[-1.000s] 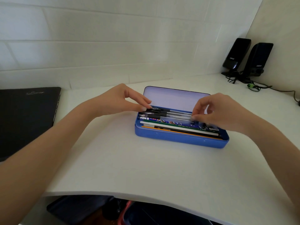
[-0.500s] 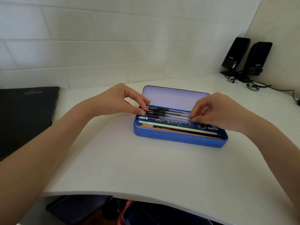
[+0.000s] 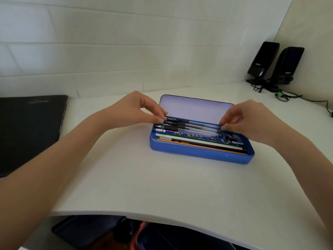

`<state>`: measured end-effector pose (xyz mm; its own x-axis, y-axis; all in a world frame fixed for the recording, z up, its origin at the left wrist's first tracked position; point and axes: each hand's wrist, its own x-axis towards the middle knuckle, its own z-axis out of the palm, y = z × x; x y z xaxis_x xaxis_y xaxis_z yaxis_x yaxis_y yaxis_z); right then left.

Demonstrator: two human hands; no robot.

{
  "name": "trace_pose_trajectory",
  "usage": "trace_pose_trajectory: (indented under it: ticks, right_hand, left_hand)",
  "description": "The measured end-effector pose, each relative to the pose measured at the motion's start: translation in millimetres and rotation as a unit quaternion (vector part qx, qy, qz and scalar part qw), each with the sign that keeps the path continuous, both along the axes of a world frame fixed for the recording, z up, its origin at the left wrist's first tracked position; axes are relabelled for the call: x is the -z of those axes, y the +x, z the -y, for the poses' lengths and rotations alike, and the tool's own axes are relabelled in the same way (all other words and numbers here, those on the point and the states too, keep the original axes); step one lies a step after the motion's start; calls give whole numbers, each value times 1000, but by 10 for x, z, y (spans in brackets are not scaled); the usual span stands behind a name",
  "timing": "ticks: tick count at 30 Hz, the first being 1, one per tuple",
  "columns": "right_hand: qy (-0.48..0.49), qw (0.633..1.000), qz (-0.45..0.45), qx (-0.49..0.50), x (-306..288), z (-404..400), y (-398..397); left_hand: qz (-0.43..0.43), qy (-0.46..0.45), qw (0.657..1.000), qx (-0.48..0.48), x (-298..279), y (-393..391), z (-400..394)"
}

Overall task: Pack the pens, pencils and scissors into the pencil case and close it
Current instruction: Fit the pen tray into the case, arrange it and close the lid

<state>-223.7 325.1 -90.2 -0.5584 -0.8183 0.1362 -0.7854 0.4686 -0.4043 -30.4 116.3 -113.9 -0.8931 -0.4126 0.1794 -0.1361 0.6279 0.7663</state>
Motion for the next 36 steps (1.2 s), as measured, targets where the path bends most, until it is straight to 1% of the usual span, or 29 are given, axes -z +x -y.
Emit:
trace_pose_trajectory:
  ticks: [2, 6, 10, 13, 15, 18, 25, 28, 31, 34, 36]
  right_hand:
    - [1, 1000, 2, 5, 3, 7, 16]
    - [-30, 999, 11, 13, 7, 2, 28]
    - [-39, 999, 28, -2, -11, -10, 32]
    - [-33, 999, 16, -28, -55, -45, 9]
    - [-6, 998, 32, -60, -110, -96, 6]
    - [69, 993, 48, -88, -177, -171, -5]
    - [188, 981, 13, -44, -281, -344, -144]
    - [205, 978, 6, -34, -257, -338, -194]
    - [214, 975, 27, -45, -294, -370, -208]
    - [253, 966, 40, -48, -283, -373, -180]
    - [259, 964, 40, -36, -237, -332, -164]
  left_hand:
    - [-1, -1, 1000, -1, 6, -3, -1]
    - [-1, -5, 1000, -4, 2, -5, -1]
    - [1, -7, 1000, -2, 1, 0, 0]
    - [-2, -1, 1000, -3, -7, 12, 2]
    - [-10, -3, 1000, -9, -18, 17, 3]
    - [-25, -6, 1000, -15, -39, 19, -5]
    - [-23, -3, 1000, 0, -52, 18, -41]
    - [-18, -9, 1000, -5, -33, 10, -37]
    - [-19, -7, 1000, -6, -28, 4, -28]
    - [-11, -3, 1000, 10, -12, -15, -36]
    - [2, 3, 1000, 21, 9, -28, -32]
